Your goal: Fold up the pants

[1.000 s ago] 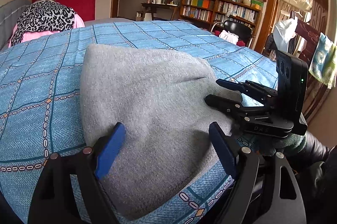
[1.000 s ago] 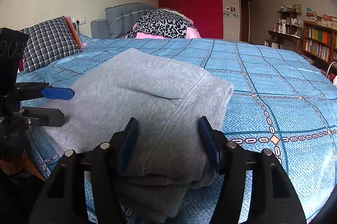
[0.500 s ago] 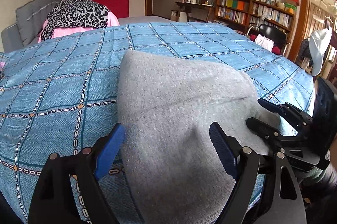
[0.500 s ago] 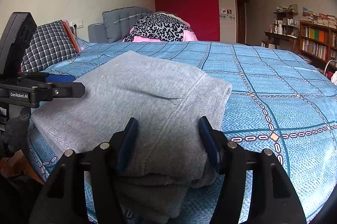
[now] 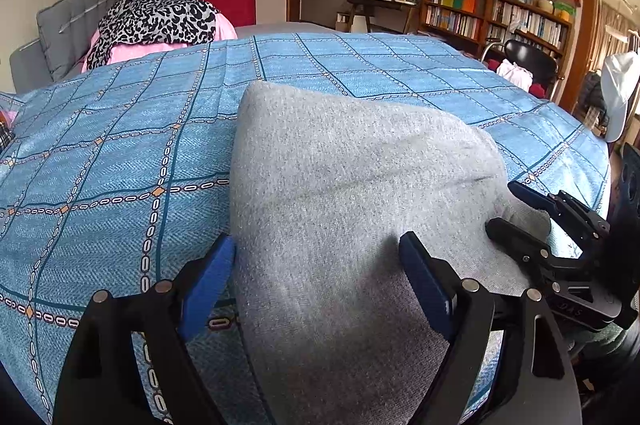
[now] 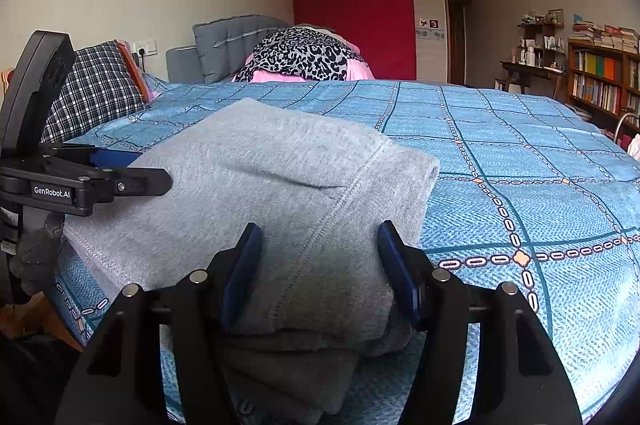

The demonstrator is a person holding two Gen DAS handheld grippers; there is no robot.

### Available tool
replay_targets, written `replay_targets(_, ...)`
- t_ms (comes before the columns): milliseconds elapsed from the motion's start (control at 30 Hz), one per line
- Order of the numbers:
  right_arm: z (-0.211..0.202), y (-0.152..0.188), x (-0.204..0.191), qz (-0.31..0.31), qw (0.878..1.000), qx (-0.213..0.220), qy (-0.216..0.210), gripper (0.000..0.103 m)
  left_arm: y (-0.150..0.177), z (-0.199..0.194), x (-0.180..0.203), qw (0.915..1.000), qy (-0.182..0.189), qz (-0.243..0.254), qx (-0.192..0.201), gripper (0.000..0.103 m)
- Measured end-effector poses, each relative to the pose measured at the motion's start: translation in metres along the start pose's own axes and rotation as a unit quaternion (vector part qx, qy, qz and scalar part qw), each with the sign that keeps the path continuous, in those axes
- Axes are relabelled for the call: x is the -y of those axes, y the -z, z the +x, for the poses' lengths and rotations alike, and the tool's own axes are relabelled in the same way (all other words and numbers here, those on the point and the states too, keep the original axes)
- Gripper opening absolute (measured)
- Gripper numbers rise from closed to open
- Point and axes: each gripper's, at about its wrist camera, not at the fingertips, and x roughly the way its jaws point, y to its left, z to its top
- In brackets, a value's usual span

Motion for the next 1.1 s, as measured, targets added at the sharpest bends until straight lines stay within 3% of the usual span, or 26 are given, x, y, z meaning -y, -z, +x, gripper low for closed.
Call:
replay_targets(433,0.0,0.001,0.0,0.001,1.0,0.001,0.0,0.062,0.008,0.008,-0.002,1.0,0.005,-0.002,-0.003,0.088)
replay_targets(533,0.0,0.001,0.0,0.001,1.0,0.001,0.0,0.062,0.014,0.012,-0.008,0.9997,0.018,-0.016,0.0,0.089)
replay_targets(700,0.0,0.001,0.0,0.0,1.0,0.001,0.0,0.062,0.028,0.021,-0.029,0.9949,0.072,-0.071,0.002,0.091)
replay_targets(1033,-0.002,-0.005,-0.001,0.005,1.0,-0.004,0.003,0.063,0.015,0.014,-0.037,0.9921,0.09,-0.084,-0.026,0.09)
replay_targets(1100,-0.003,-0.009,-0.001,0.005,1.0,-0.011,0.005,0.069,0.009,0.01,-0.041,0.9912,0.092,-0.091,-0.028,0.09)
